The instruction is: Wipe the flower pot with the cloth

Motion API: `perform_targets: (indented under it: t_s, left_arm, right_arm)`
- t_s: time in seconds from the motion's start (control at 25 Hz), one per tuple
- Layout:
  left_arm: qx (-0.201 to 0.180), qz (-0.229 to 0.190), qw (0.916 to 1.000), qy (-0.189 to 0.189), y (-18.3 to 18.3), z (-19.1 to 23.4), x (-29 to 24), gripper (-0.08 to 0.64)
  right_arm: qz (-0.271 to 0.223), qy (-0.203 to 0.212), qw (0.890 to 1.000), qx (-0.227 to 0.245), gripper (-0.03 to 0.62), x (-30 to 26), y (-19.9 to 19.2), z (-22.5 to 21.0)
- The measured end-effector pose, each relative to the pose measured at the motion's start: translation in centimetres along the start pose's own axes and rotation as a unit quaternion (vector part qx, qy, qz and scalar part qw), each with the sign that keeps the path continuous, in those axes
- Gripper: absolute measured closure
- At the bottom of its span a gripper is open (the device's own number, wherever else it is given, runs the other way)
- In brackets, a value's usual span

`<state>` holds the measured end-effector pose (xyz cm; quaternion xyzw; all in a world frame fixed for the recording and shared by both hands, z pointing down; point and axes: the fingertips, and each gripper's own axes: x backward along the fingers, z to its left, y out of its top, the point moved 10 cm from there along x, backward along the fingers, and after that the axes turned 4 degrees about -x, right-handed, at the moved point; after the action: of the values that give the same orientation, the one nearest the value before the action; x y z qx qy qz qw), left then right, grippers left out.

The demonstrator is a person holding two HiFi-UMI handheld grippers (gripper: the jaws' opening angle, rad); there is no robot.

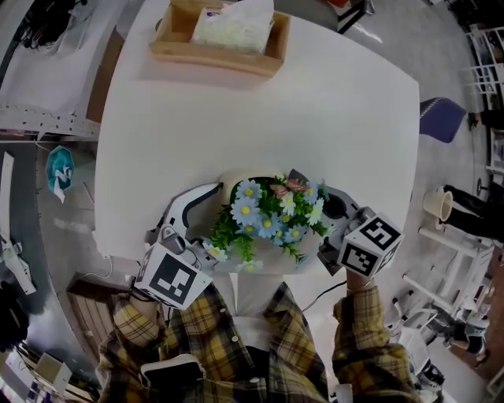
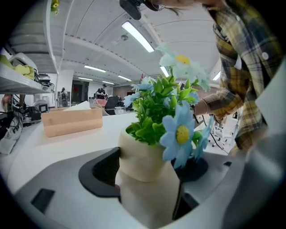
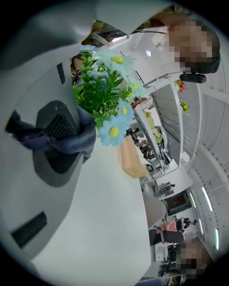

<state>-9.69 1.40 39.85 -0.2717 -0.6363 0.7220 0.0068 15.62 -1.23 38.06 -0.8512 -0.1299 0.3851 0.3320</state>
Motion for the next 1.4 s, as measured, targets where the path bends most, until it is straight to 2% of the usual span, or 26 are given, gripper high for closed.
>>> perform_targets:
  t_s: [0.32,0.6,0.72,0.88,1.0,1.16,1.28,1.4]
  left_arm:
    - [-0.009,0.001,0.9993,-0.037,0.5,1.6,-0.6,0.195]
    - [-0.043,0.004,0.993,-0.11,0.8,3.3,-1.1,0.195]
    - [-0.065,0.014,0.9853,-0.158,1.4,4.1,-1.8,0.195]
    - [-0.096,0.037,0.9693,-0.223,2.3,5.0,-2.9,0.195]
    - [-0.111,0.042,0.9602,-0.253,2.7,5.1,-3.7,0.195]
    - [-0.12,0.048,0.9509,-0.281,3.0,5.6,-4.3,0.195]
    - [-0.105,0.051,0.9558,-0.27,2.8,5.6,-4.2,0.195]
    - [-0.073,0.046,0.9704,-0.226,2.3,5.1,-3.2,0.195]
  right_arm:
    - [0.071,0.084,0.992,0.06,0.566,-1.9,3.2,-2.5]
    - [0.11,0.161,0.977,0.085,0.566,-3.9,5.1,-4.1]
    - [0.126,0.19,0.969,0.094,0.566,-4.9,6.0,-4.4]
    - [0.15,0.22,0.957,0.119,0.566,-6.4,7.1,-4.1]
    - [0.163,0.235,0.949,0.132,0.566,-7.1,7.5,-3.8]
    - [0.167,0.235,0.948,0.137,0.566,-7.9,7.9,-3.6]
    - [0.156,0.223,0.954,0.127,0.566,-7.7,7.8,-3.6]
    - [0.133,0.203,0.964,0.11,0.566,-6.9,7.2,-3.7]
